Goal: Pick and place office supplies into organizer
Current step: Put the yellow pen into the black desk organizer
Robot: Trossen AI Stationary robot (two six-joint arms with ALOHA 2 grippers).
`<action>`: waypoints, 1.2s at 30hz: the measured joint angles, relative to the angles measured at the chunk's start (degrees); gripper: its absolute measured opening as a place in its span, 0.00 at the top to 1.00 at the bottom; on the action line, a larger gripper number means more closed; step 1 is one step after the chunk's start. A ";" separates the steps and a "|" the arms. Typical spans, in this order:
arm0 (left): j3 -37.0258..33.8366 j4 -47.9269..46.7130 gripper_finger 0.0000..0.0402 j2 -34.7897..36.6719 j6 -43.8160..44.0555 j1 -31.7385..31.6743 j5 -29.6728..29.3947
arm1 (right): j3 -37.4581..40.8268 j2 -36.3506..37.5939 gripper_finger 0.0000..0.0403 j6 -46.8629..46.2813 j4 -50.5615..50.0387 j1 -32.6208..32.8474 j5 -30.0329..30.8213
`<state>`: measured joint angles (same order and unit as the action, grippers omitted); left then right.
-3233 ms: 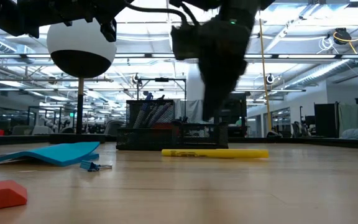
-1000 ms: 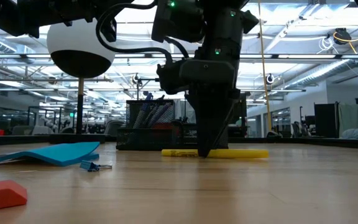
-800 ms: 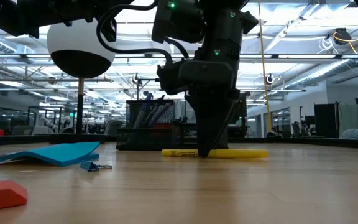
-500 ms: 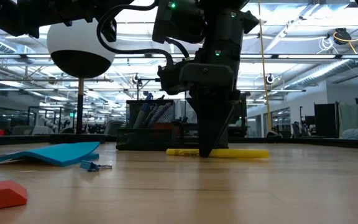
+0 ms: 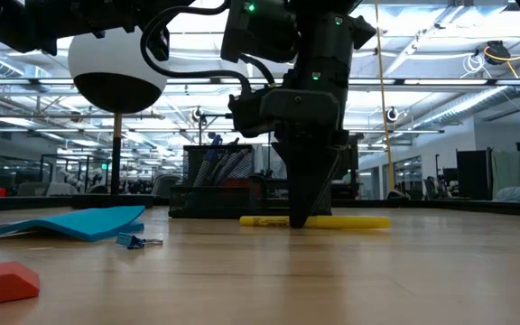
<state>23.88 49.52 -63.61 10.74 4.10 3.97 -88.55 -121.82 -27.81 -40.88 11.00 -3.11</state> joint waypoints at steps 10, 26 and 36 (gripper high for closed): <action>0.00 0.00 0.84 0.00 0.00 0.00 0.00 | 0.02 0.00 0.95 0.00 0.29 -0.33 -1.51; 0.00 0.00 0.84 0.00 -0.02 0.01 -0.02 | 0.33 2.14 0.95 1.79 -0.48 -1.07 -4.55; 0.00 0.00 0.84 0.00 0.00 0.02 -0.01 | 0.24 4.82 0.95 3.06 -1.49 -1.29 -4.68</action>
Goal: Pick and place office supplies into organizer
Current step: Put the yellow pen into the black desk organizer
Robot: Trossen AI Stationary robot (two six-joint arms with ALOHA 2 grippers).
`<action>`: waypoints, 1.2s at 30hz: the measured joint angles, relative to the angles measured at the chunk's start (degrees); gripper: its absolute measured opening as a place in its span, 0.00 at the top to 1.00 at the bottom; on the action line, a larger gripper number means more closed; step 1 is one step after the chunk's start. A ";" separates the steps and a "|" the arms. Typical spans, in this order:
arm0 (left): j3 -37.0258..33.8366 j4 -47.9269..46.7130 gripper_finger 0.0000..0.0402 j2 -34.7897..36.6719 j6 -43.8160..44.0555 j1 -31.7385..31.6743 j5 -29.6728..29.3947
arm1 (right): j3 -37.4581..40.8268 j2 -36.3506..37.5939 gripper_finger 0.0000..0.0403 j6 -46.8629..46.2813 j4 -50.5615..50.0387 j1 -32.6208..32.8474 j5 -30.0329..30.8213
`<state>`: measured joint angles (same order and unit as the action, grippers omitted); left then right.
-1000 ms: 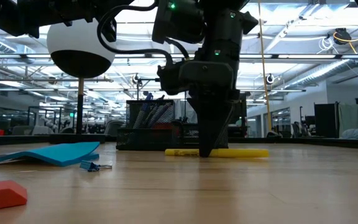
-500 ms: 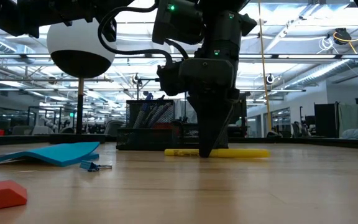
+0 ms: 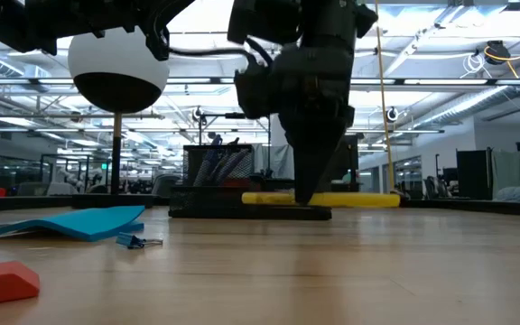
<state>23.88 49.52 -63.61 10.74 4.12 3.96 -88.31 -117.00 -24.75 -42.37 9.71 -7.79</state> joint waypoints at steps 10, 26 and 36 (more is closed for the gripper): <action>0.00 -0.02 0.84 0.00 0.00 -0.01 0.01 | -0.13 5.30 0.95 -0.16 -2.93 -1.79 0.04; 0.00 0.00 0.84 0.00 0.00 0.00 -0.12 | -0.20 14.67 0.95 2.08 -1.70 -7.25 3.65; 0.00 0.00 0.84 0.00 0.00 -0.02 -0.09 | -0.20 19.62 0.95 6.51 4.23 -11.17 9.18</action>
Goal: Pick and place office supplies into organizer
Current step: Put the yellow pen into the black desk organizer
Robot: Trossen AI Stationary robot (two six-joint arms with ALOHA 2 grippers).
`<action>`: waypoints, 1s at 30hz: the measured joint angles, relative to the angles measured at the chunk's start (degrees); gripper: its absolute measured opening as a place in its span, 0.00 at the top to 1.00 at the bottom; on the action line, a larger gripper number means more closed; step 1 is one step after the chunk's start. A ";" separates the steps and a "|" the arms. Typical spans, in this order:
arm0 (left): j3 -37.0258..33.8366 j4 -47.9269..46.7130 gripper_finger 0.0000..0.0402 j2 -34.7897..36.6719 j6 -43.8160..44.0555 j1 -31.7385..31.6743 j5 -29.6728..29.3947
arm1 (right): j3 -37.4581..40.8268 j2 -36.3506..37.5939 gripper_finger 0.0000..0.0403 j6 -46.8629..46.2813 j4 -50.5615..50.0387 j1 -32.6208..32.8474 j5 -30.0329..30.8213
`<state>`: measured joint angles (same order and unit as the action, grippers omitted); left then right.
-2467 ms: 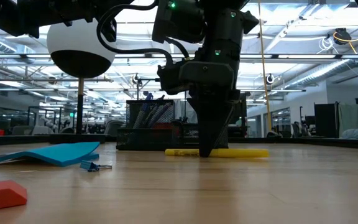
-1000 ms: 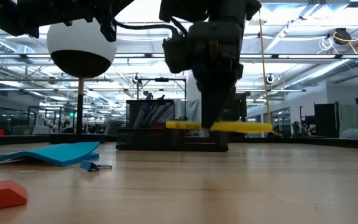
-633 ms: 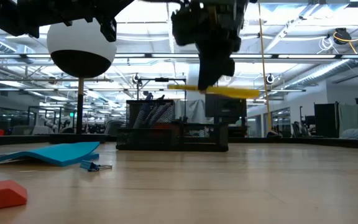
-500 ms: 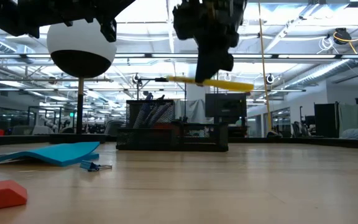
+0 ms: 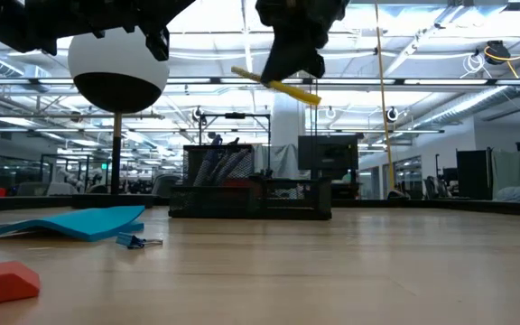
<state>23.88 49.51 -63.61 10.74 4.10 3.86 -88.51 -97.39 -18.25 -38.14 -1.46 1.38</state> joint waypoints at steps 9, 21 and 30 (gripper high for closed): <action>0.00 0.00 0.84 0.00 0.00 0.02 0.04 | -0.02 4.59 0.95 3.26 8.82 -2.34 0.16; 0.00 0.17 0.84 0.00 0.05 0.01 0.08 | -0.02 9.28 0.95 3.68 19.54 -1.83 -1.79; 0.00 5.69 0.84 0.00 22.26 0.22 -1.87 | -0.02 10.23 0.95 2.24 24.37 0.46 -3.16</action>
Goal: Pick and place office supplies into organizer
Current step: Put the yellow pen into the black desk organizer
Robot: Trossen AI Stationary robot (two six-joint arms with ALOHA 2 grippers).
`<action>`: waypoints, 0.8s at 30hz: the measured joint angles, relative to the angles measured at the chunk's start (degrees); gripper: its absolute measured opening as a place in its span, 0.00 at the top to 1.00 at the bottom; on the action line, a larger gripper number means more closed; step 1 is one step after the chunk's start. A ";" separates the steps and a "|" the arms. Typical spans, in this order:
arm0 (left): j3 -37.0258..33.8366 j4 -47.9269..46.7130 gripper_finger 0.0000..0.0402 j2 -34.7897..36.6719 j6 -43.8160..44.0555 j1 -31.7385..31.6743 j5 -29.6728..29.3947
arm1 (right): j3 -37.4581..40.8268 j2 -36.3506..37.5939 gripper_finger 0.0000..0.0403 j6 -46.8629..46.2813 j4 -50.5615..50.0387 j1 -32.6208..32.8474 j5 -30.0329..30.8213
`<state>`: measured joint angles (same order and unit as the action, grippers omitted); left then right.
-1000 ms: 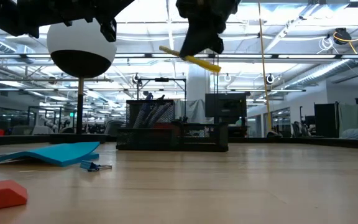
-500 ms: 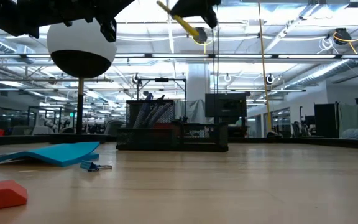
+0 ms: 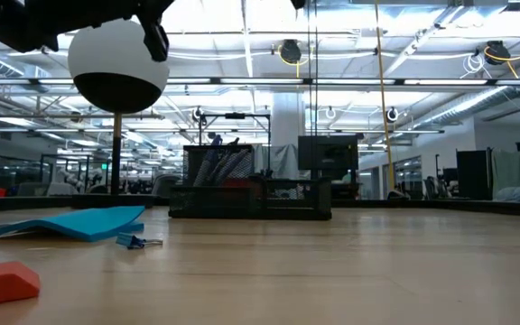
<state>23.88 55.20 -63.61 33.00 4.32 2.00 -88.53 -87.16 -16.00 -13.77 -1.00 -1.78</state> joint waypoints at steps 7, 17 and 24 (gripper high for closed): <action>0.00 6.87 0.84 0.02 13.12 -0.04 -2.61 | 0.00 0.50 0.95 -1.08 0.85 1.91 -1.34; 0.00 8.19 0.84 -0.02 14.57 -0.04 -5.61 | 0.00 0.55 0.95 -1.95 1.93 2.63 -1.35; 0.00 8.17 0.84 -0.02 7.37 -0.04 -5.80 | 0.00 0.55 0.95 -2.83 1.96 2.63 -1.33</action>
<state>23.88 63.37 -63.63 40.38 4.27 -3.80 -88.53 -86.61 -18.83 -11.81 1.63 -3.11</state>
